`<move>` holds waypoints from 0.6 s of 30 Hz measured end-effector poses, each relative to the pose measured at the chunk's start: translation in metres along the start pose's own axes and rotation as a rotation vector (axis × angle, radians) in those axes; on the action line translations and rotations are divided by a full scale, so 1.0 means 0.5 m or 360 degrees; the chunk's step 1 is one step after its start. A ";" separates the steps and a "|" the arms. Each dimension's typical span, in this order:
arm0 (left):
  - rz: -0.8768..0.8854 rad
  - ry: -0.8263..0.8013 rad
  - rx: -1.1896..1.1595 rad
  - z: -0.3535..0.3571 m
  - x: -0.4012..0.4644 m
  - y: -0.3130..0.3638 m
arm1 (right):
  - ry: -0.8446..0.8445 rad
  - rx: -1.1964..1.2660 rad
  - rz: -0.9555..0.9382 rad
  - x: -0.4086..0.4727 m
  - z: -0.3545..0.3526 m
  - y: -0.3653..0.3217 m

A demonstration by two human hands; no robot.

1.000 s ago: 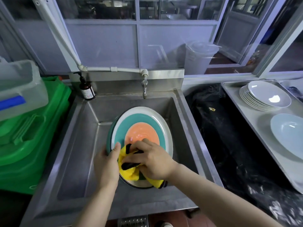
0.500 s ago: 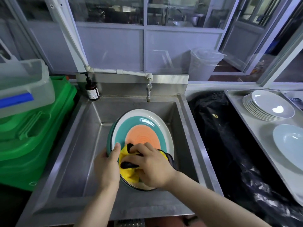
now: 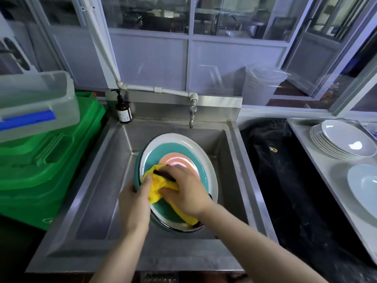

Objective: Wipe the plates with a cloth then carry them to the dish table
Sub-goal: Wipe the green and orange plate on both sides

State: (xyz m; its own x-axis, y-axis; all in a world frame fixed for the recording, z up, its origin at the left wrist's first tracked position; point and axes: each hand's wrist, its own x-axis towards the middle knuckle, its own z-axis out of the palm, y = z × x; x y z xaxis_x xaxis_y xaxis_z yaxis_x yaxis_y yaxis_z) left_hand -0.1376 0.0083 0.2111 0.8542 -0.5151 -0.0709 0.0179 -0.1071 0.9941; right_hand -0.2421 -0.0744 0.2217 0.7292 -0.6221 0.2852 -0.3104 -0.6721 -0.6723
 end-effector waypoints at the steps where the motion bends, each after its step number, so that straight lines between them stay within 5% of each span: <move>1: 0.0024 -0.0023 0.0019 -0.003 -0.003 0.004 | 0.0073 0.0029 0.0082 0.018 -0.005 0.009; 8: 0.0122 -0.0272 0.0224 -0.019 -0.031 0.029 | 0.0590 0.0132 0.1030 0.097 -0.064 0.071; 18: 0.0157 -0.0276 0.0302 -0.036 -0.019 0.049 | 0.0269 0.0182 0.0253 0.037 -0.005 -0.057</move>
State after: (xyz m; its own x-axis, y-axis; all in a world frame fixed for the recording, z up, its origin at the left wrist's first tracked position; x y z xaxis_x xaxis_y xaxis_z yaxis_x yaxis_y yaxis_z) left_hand -0.1359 0.0260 0.2374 0.7450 -0.6671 -0.0041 -0.1725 -0.1986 0.9648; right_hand -0.2210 -0.0678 0.2477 0.5615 -0.7810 0.2736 -0.3346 -0.5167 -0.7881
